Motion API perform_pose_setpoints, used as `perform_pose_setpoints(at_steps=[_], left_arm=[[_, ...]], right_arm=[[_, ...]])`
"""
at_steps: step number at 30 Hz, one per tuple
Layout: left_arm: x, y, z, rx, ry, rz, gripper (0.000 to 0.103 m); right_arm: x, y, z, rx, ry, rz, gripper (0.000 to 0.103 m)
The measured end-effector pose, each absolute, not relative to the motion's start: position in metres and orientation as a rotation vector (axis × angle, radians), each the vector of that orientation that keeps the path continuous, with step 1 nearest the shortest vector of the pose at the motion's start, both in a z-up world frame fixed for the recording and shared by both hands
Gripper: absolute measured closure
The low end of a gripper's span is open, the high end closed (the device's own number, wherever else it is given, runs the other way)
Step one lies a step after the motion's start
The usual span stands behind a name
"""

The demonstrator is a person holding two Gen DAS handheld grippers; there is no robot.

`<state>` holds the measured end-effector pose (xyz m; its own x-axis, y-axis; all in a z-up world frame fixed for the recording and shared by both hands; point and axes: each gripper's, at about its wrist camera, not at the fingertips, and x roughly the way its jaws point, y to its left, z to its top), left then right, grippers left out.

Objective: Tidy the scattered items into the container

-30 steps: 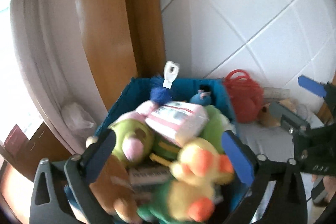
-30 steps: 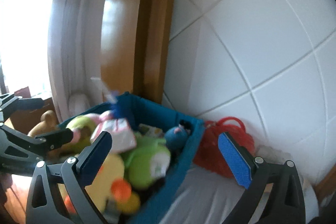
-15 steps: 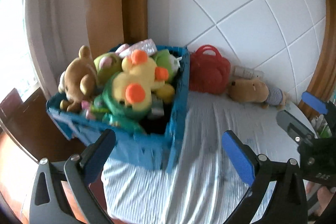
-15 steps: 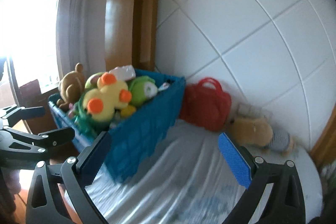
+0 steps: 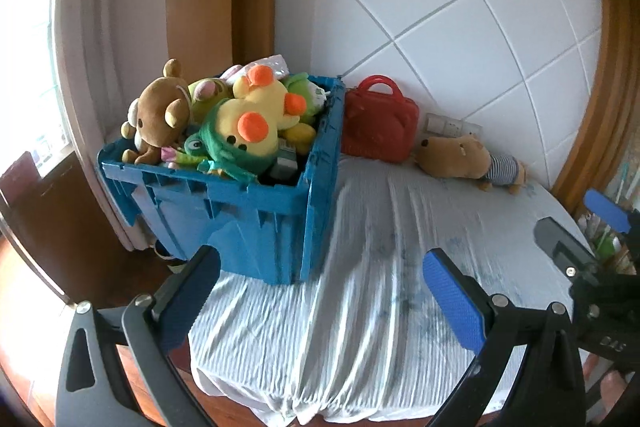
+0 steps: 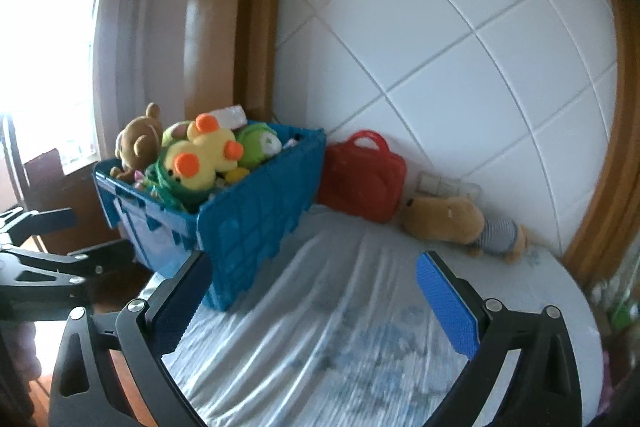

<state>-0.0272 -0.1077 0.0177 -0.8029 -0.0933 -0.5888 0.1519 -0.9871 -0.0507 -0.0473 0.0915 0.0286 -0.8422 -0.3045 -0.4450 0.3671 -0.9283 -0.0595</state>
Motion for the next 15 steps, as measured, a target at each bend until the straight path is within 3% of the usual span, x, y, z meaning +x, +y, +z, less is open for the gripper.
perform_pose_setpoints(at_steps=[15], left_arm=[[0.026,-0.099,0.018,0.867,0.056,-2.903,0.000]], right_arm=[[-0.001,0.094,0.013,0.688,0.155,-2.746,0.000]])
